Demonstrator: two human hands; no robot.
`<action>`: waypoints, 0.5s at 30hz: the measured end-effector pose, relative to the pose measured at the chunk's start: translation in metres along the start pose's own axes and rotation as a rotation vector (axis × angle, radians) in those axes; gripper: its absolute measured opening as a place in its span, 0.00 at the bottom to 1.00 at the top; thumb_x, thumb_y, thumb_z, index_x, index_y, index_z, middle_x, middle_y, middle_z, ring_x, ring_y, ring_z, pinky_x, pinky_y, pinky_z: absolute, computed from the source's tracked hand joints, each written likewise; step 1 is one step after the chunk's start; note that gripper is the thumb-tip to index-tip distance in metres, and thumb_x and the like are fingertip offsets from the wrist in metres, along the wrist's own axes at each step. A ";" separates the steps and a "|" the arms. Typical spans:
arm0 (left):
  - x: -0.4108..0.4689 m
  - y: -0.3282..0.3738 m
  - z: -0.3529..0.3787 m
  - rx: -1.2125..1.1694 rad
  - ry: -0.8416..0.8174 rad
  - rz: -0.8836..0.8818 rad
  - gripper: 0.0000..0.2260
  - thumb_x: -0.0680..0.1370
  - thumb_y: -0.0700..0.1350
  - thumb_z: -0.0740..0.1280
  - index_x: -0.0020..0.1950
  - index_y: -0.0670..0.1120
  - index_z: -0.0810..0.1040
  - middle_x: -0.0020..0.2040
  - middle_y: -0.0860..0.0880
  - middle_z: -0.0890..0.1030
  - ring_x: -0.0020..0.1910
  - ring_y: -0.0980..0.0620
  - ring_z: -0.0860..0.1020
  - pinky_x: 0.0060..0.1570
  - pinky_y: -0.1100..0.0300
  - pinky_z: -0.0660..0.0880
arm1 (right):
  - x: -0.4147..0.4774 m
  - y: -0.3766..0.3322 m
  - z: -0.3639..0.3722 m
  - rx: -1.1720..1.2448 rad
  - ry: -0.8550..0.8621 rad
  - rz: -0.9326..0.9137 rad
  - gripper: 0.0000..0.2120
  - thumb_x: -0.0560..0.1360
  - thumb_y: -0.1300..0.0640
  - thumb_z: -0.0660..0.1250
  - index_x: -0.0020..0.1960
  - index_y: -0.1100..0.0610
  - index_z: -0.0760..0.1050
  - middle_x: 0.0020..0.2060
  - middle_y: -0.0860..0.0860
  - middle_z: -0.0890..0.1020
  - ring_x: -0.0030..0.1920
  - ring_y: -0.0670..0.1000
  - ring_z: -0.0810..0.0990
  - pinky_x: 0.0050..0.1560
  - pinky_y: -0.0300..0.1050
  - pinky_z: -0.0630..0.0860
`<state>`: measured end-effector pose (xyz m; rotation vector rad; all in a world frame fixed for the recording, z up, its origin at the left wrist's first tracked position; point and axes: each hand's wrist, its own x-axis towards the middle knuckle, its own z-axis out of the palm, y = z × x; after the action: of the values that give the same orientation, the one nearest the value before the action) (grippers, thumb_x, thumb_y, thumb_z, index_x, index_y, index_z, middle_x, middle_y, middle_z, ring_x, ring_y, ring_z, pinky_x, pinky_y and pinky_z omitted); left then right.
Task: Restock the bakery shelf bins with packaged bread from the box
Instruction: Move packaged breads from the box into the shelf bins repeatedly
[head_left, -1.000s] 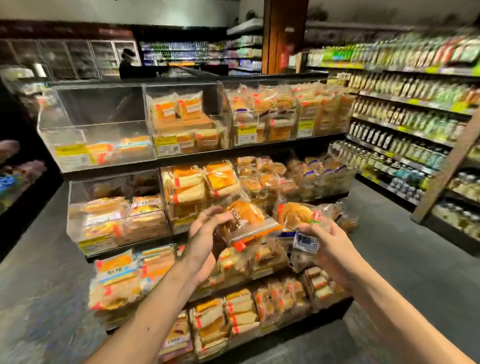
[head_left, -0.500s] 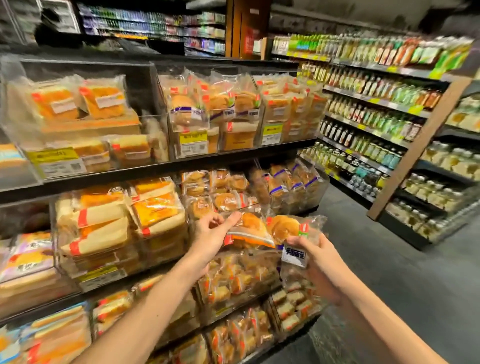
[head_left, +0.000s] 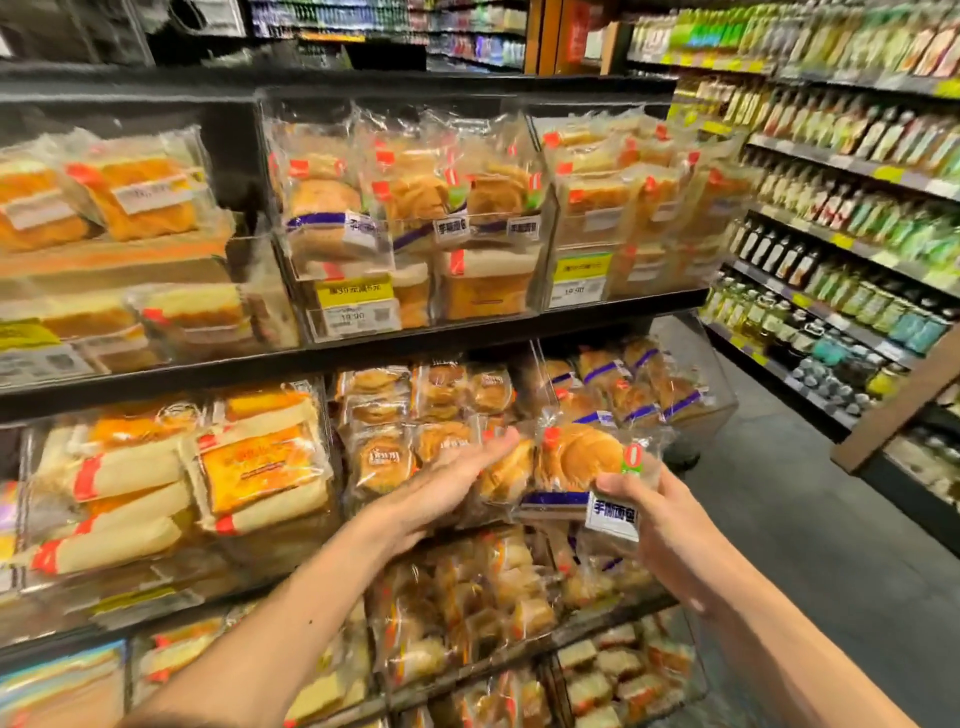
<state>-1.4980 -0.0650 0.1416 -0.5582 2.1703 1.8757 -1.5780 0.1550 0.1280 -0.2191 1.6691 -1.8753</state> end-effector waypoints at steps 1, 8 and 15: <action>0.006 0.001 0.000 0.064 0.001 -0.012 0.41 0.69 0.75 0.60 0.78 0.56 0.62 0.79 0.55 0.60 0.77 0.51 0.58 0.74 0.48 0.54 | 0.011 -0.002 -0.007 -0.020 -0.027 0.008 0.34 0.59 0.50 0.82 0.61 0.56 0.74 0.52 0.60 0.85 0.47 0.55 0.85 0.52 0.58 0.81; 0.056 0.009 0.033 -0.013 0.291 0.045 0.40 0.63 0.63 0.80 0.72 0.56 0.70 0.67 0.55 0.75 0.65 0.57 0.74 0.69 0.56 0.69 | 0.074 -0.035 -0.064 -0.114 -0.178 0.052 0.36 0.61 0.49 0.80 0.66 0.55 0.71 0.52 0.56 0.85 0.48 0.56 0.86 0.46 0.52 0.79; 0.082 0.012 0.030 0.470 0.569 0.364 0.23 0.78 0.44 0.71 0.68 0.54 0.65 0.61 0.62 0.72 0.56 0.69 0.72 0.62 0.65 0.70 | 0.103 -0.050 -0.099 -0.124 -0.216 0.127 0.44 0.52 0.42 0.83 0.63 0.56 0.73 0.46 0.57 0.86 0.47 0.59 0.84 0.52 0.58 0.78</action>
<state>-1.5793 -0.0458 0.1150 -0.6898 3.1403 1.3577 -1.7265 0.1844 0.1290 -0.3450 1.6124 -1.5973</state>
